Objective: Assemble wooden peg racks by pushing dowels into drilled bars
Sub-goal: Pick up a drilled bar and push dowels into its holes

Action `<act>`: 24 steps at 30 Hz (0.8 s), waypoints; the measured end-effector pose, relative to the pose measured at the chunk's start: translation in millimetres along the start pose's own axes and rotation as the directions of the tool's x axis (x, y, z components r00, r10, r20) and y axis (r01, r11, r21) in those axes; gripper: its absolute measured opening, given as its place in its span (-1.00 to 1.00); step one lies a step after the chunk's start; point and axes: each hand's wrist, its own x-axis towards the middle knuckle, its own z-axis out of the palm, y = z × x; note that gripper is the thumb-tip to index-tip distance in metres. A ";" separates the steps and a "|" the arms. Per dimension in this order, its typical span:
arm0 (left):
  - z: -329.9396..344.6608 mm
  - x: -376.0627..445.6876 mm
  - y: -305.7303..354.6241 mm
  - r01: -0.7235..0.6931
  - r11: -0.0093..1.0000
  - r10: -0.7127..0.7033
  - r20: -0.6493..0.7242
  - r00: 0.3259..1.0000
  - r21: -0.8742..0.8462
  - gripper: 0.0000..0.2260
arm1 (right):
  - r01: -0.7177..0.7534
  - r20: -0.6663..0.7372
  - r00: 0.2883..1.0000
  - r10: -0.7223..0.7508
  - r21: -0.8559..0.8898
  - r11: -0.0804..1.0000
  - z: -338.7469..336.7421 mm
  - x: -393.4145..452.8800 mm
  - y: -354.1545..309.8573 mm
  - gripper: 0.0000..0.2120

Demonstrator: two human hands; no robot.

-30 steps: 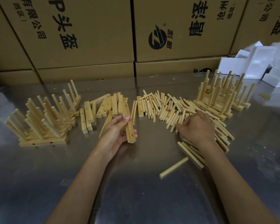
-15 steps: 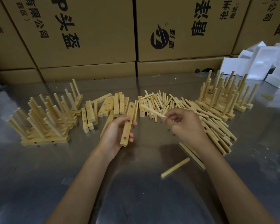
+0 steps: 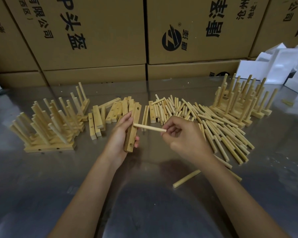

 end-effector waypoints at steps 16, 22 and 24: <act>20.1 -13.0 -9.9 -0.057 0.984 0.044 0.081 0.996 0.171 -0.73 | 0.219 0.036 0.976 -0.216 -0.182 0.958 13.4 -9.9 -7.9 -0.81; 18.7 -13.9 -15.8 -0.161 0.920 0.125 0.121 0.985 0.358 -0.67 | 0.225 -0.016 0.968 -0.249 -0.368 0.902 17.9 -14.5 -10.4 -0.87; 18.3 -14.0 -16.1 -0.177 0.895 0.136 0.127 0.982 0.410 -0.65 | 0.203 -0.028 0.972 -0.233 -0.394 0.896 19.4 -16.0 -12.0 -0.89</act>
